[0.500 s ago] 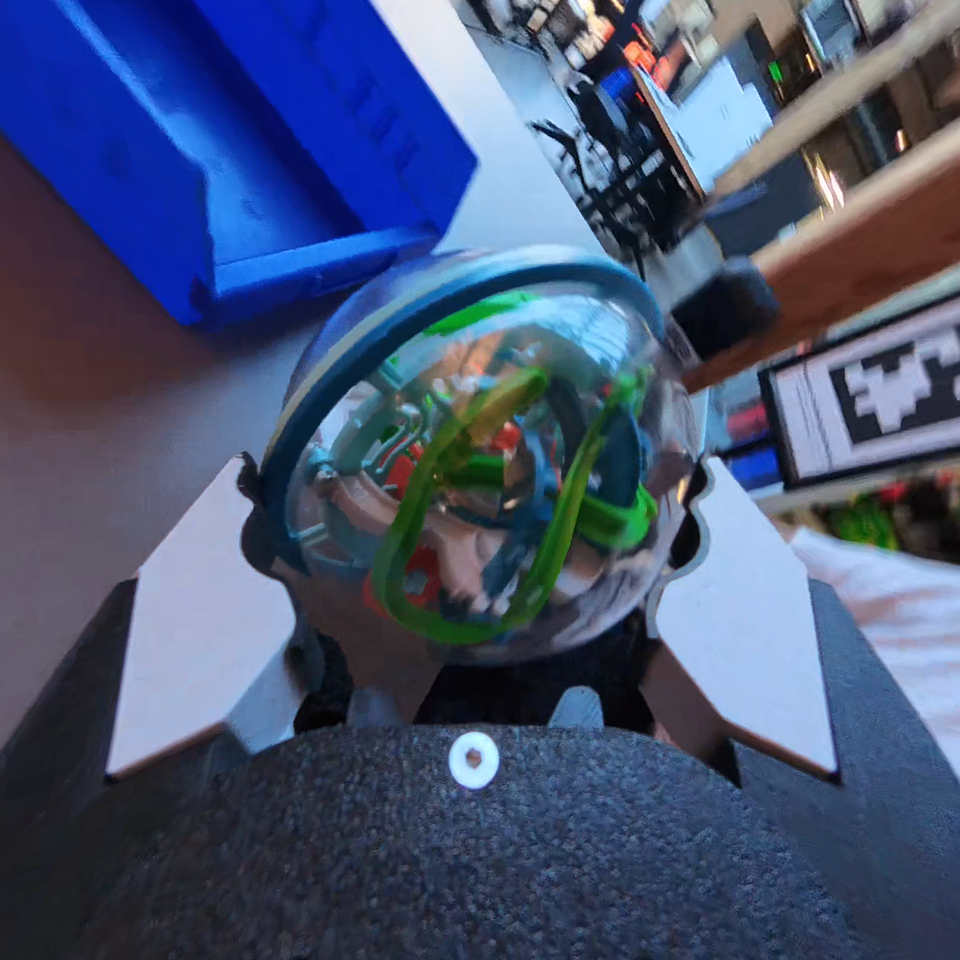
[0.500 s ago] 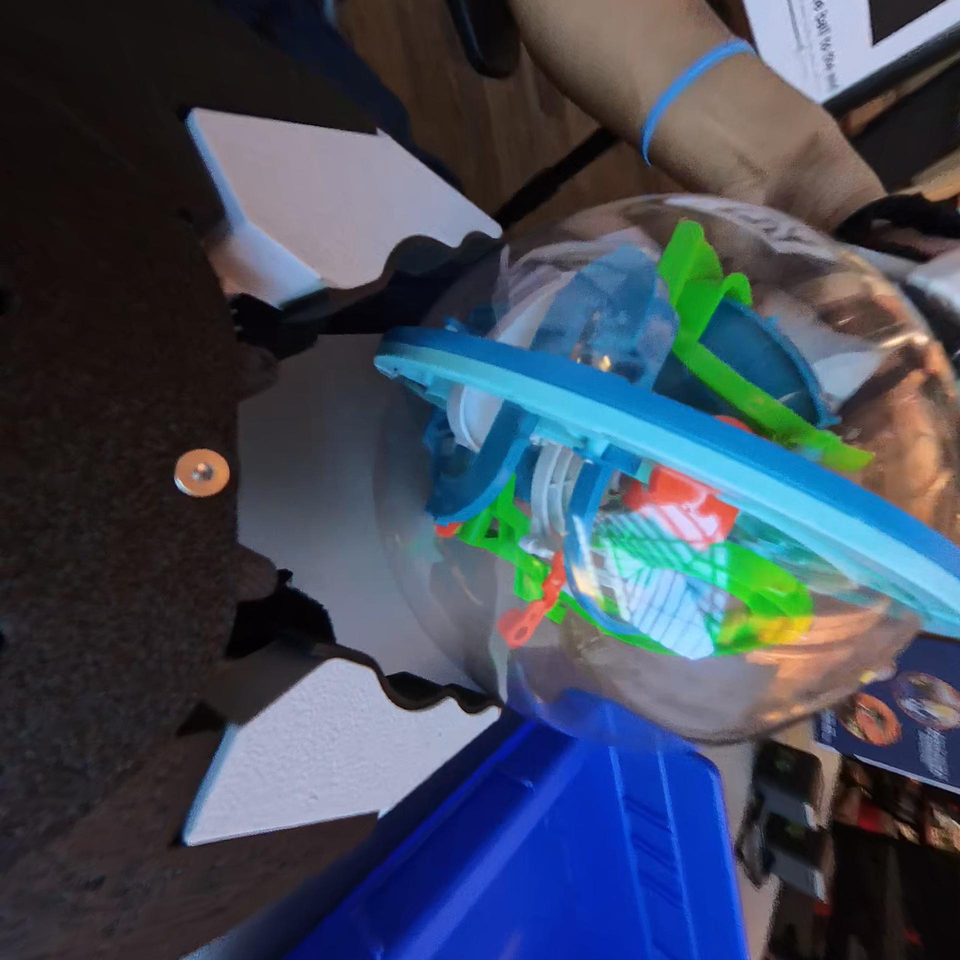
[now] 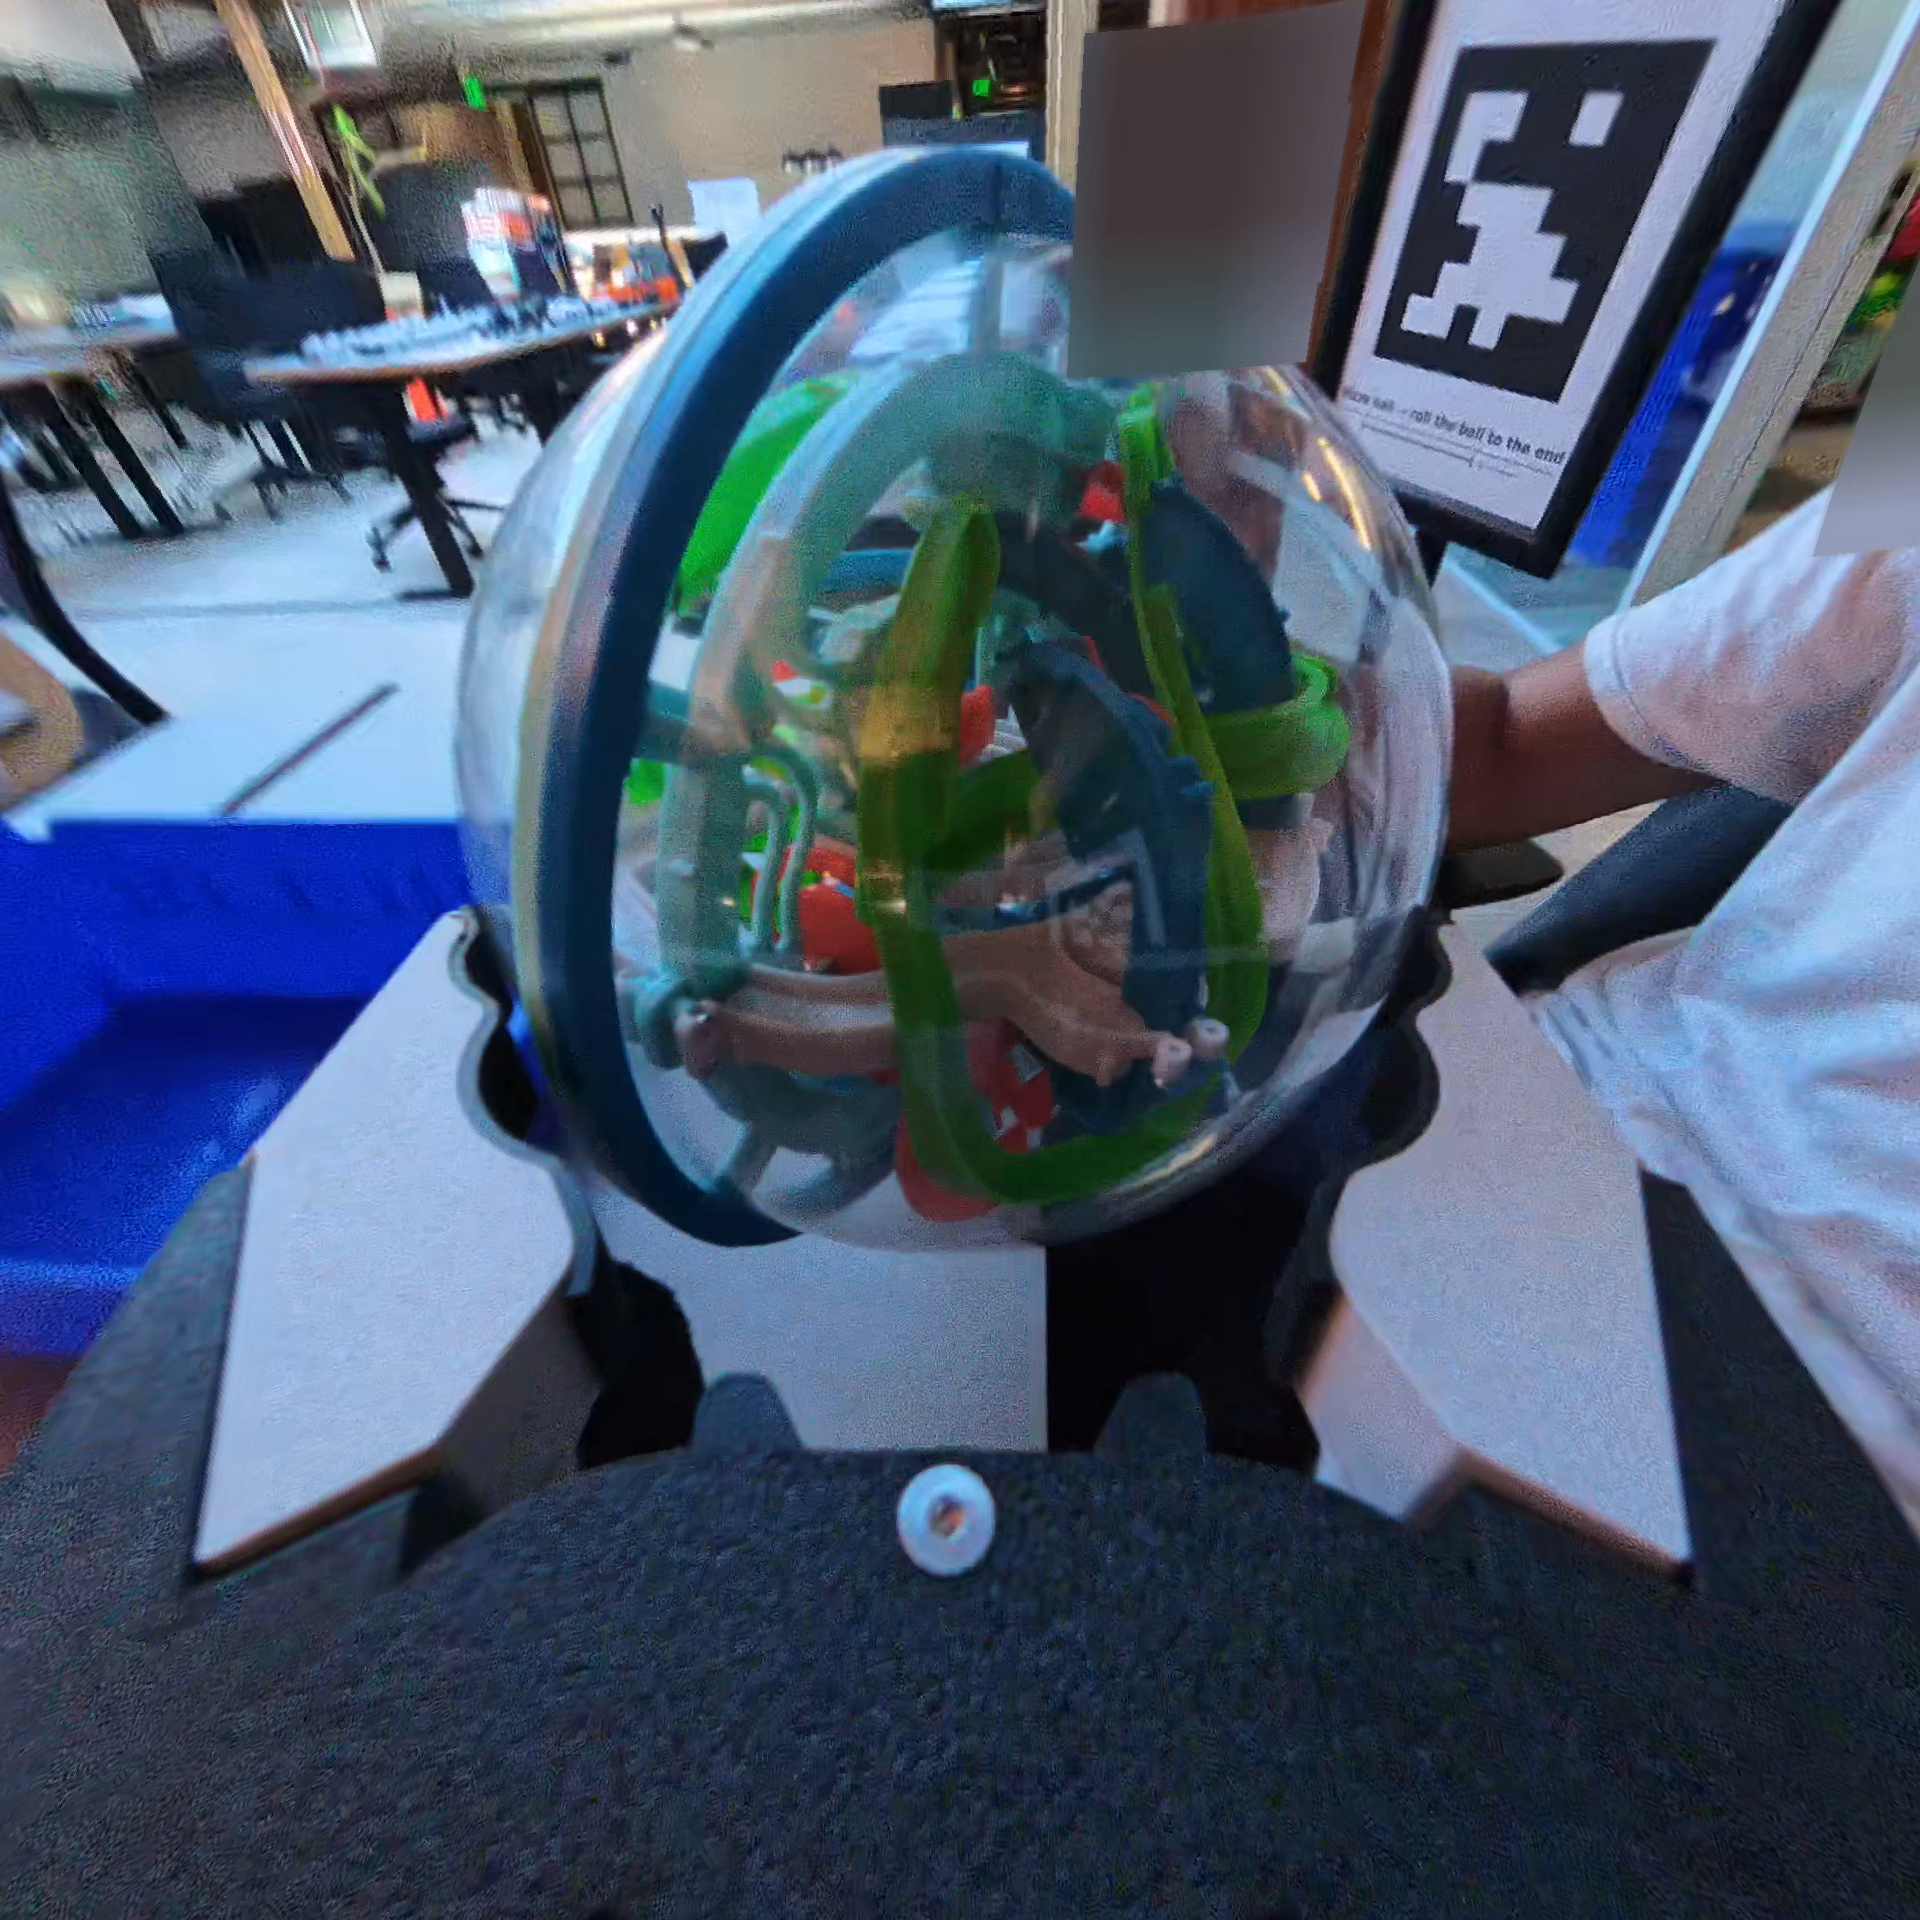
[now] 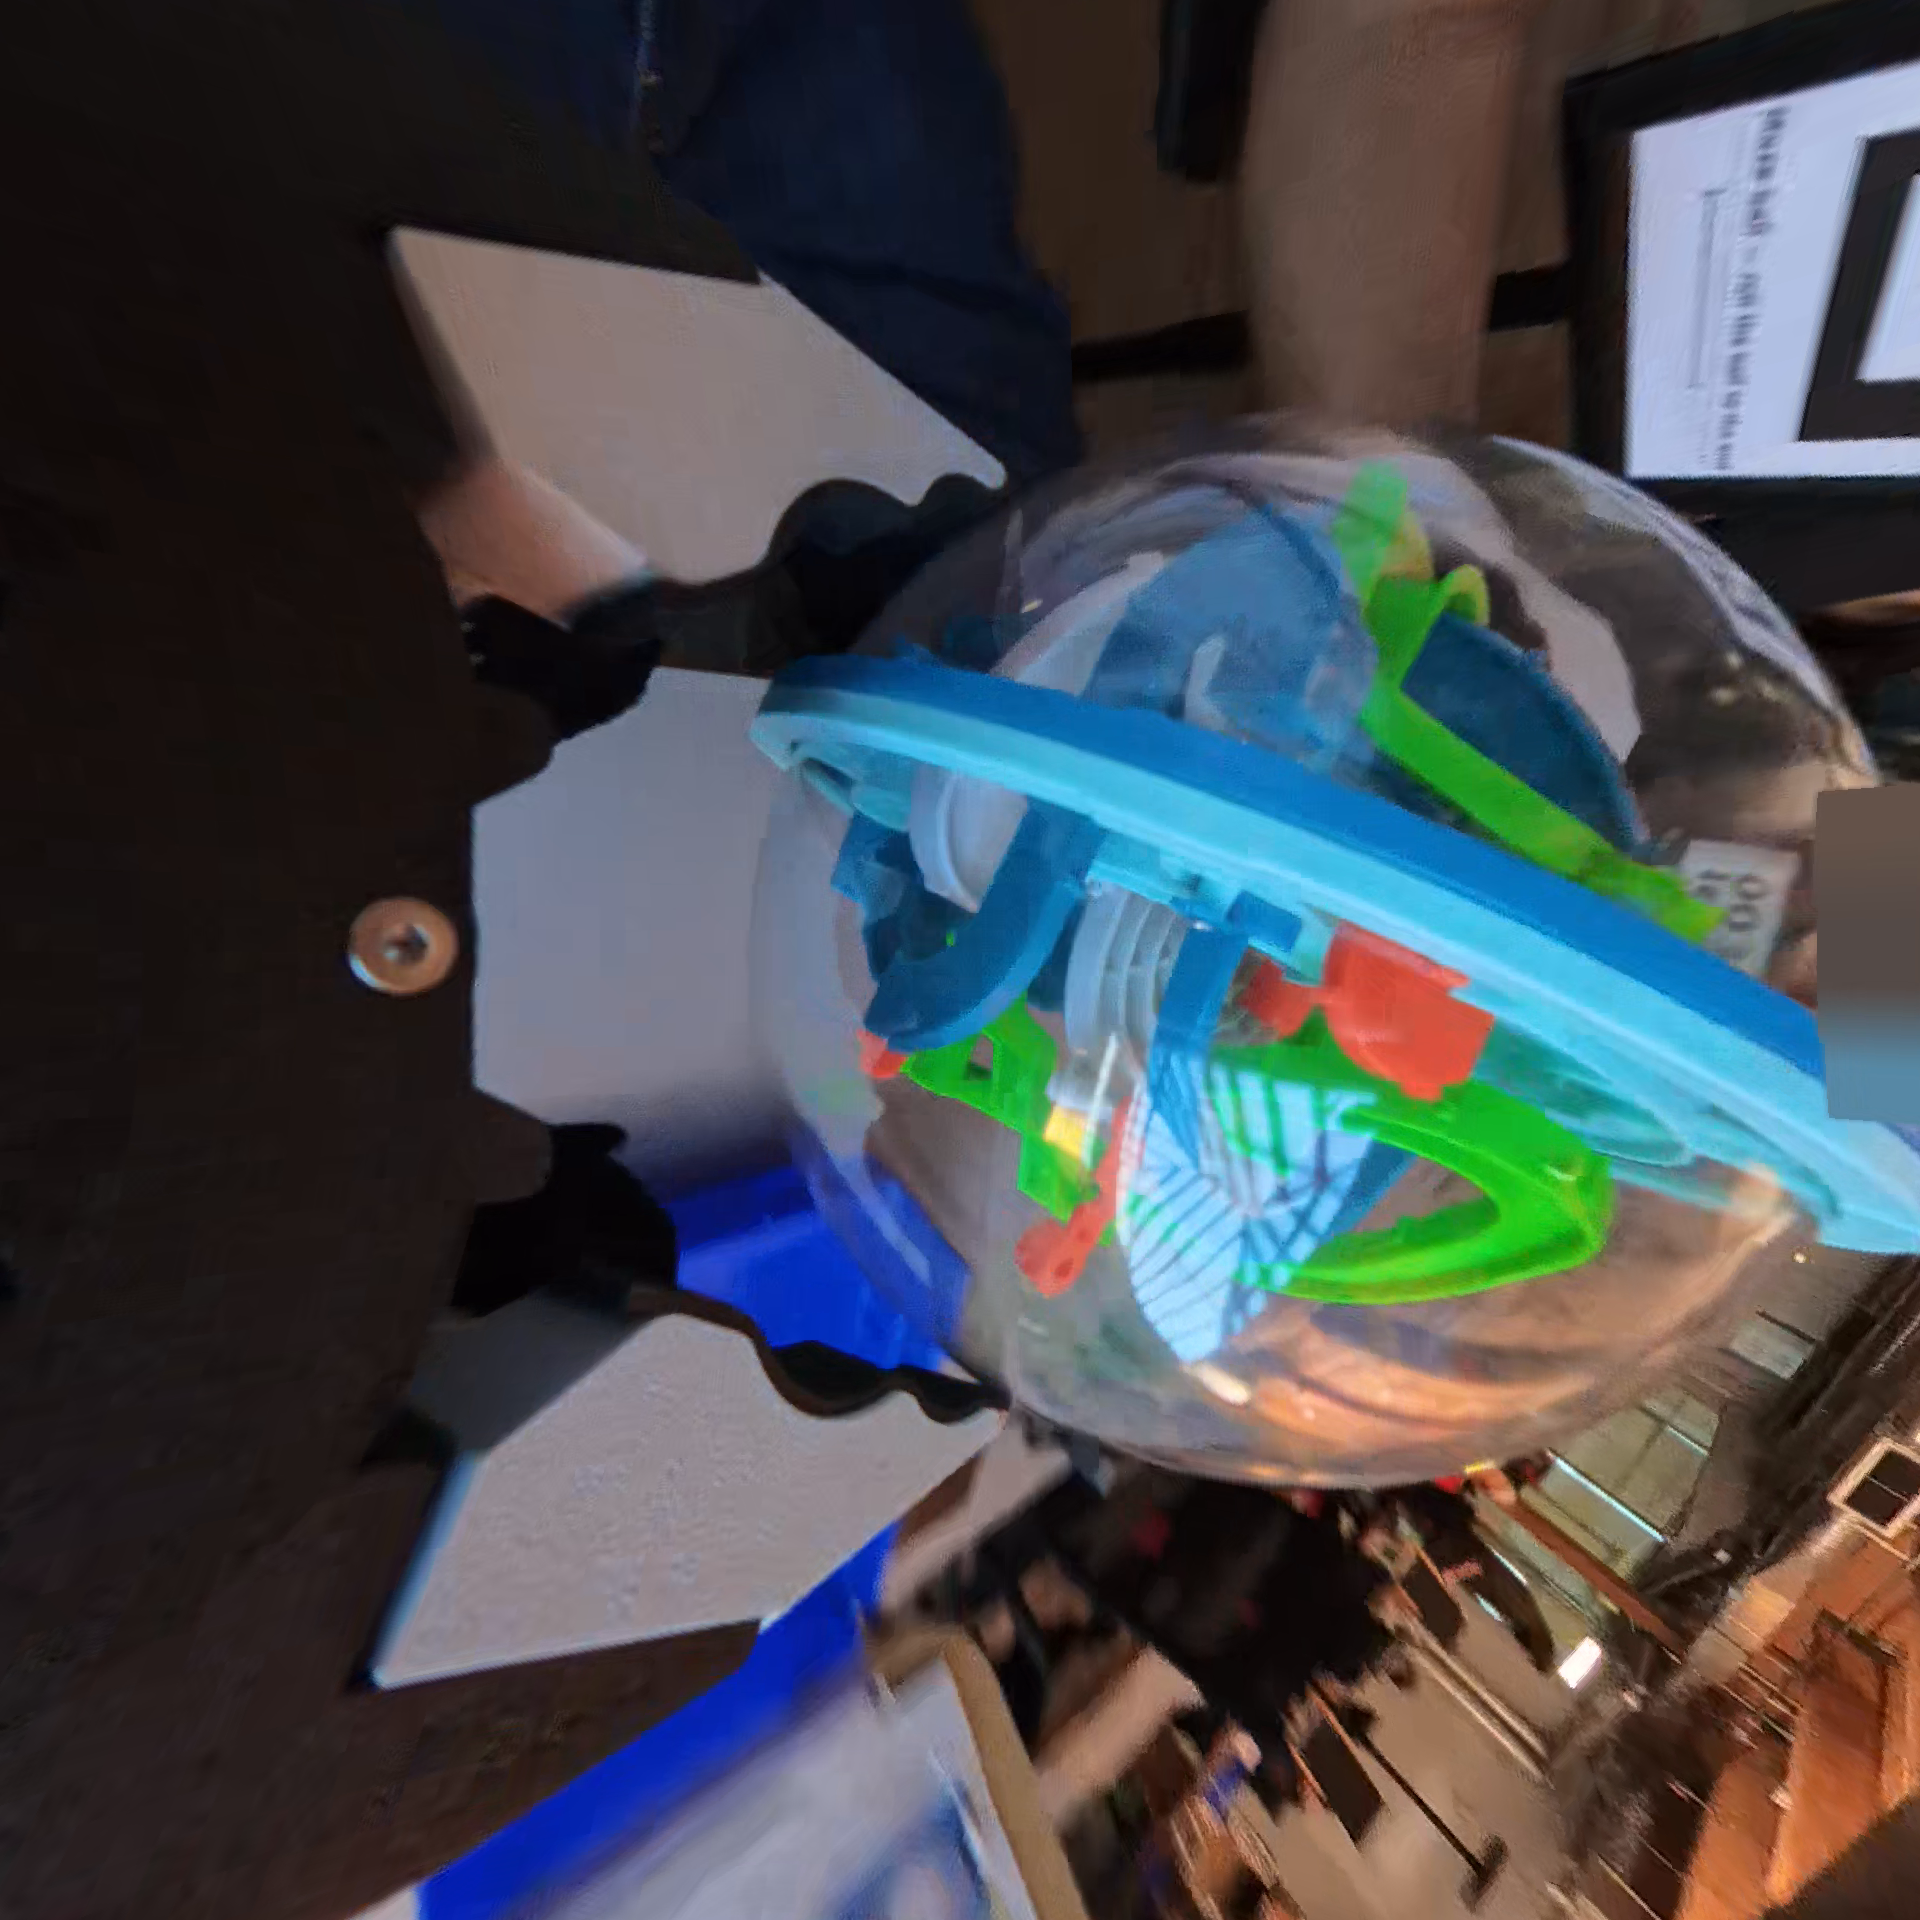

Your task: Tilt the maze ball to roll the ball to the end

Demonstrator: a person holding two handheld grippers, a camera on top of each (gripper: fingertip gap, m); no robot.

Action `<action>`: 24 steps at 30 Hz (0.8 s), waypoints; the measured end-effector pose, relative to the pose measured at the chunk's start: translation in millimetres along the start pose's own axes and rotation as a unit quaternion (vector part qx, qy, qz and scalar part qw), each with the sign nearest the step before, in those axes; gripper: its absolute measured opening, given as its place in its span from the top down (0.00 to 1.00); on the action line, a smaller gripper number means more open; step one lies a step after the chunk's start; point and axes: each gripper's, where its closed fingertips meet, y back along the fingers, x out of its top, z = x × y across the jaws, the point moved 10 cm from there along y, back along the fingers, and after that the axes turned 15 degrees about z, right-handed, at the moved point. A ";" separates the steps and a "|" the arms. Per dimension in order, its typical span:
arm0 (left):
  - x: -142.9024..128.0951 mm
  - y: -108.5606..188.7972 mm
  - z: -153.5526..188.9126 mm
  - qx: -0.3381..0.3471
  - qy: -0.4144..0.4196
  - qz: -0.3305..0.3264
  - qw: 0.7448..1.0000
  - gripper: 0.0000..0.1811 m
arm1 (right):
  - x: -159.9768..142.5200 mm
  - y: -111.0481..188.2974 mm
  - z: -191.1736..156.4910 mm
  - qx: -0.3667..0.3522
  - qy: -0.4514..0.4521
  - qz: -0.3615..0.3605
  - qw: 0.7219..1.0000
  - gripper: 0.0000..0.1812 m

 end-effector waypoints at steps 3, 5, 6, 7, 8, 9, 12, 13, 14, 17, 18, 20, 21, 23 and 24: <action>43.3 -7.8 45.1 -0.026 -0.109 0.019 0.994 0.12 | 70.5 14.0 -27.6 0.003 0.121 0.011 0.993 0.16; 60.0 -11.1 69.6 -0.036 -0.155 0.031 0.987 0.12 | 96.2 21.0 -45.5 0.003 0.169 0.021 0.985 0.16; 65.6 -12.2 79.8 -0.038 -0.175 0.031 0.983 0.12 | 104.3 23.6 -53.2 0.002 0.189 0.024 0.982 0.16; 70.0 -12.8 89.0 -0.038 -0.197 0.029 0.979 0.12 | 110.6 25.4 -60.5 0.000 0.211 0.021 0.977 0.16; 73.7 -13.4 97.5 -0.037 -0.223 0.025 0.974 0.12 | 115.1 26.7 -67.1 -0.004 0.235 0.013 0.972 0.16; 76.6 -14.4 105.3 -0.032 -0.254 0.017 0.966 0.12 | 118.0 28.0 -72.4 -0.010 0.264 -0.001 0.965 0.16; 81.6 -19.8 122.8 -0.003 -0.341 -0.022 0.940 0.12 | 122.9 32.0 -81.2 -0.034 0.346 -0.057 0.936 0.16; 82.9 -22.5 126.0 0.006 -0.354 -0.032 0.935 0.12 | 123.9 34.1 -81.2 -0.038 0.356 -0.067 0.931 0.17; 84.1 -25.1 128.3 0.012 -0.360 -0.036 0.932 0.12 | 124.2 36.1 -80.2 -0.040 0.360 -0.071 0.929 0.17; 85.5 -30.0 131.5 0.016 -0.367 -0.030 0.929 0.12 | 124.0 41.4 -78.1 -0.039 0.365 -0.062 0.928 0.17; 85.4 -30.8 132.0 0.015 -0.369 -0.027 0.929 0.12 | 124.4 42.7 -78.1 -0.037 0.367 -0.058 0.928 0.17; 86.0 -31.7 132.0 0.013 -0.368 -0.014 0.930 0.12 | 126.5 44.7 -78.5 -0.038 0.369 -0.055 0.927 0.17; 87.1 -32.3 131.1 0.013 -0.361 -0.003 0.933 0.12 | 128.3 46.4 -77.6 -0.039 0.365 -0.053 0.929 0.18; 91.2 -33.8 127.8 0.018 -0.331 0.030 0.943 0.12 | 131.6 51.1 -72.5 -0.047 0.342 -0.045 0.938 0.22; 93.4 -34.6 125.7 0.018 -0.310 0.049 0.949 0.12 | 132.4 53.4 -69.6 -0.047 0.324 -0.032 0.944 0.23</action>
